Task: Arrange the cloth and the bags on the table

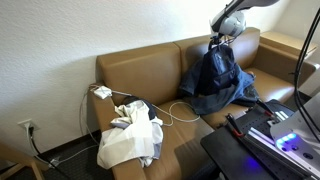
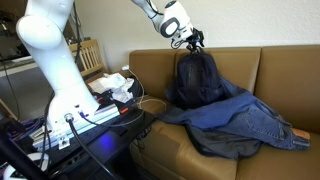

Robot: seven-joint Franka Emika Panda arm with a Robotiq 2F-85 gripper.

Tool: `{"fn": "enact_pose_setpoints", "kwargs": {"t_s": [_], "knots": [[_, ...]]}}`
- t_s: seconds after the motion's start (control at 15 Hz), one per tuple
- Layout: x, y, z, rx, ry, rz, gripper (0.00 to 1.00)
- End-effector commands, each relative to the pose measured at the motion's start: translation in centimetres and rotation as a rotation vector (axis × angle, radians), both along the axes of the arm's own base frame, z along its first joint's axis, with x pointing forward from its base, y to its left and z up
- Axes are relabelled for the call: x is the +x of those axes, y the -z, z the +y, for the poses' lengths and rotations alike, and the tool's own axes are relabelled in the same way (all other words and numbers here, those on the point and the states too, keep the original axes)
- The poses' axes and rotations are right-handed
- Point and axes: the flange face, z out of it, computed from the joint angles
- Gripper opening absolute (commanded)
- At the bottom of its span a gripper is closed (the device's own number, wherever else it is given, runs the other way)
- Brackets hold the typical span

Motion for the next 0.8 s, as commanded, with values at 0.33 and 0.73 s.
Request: {"fn": "enact_pose_setpoints", "kwargs": {"t_s": [0.33,0.73], "knots": [[-1.1,-4.1,-0.5,0.142,0.019,0.020,0.00],[-3.2,-12.3,0.3,0.436,-0.103,0.109,0.02]]}}
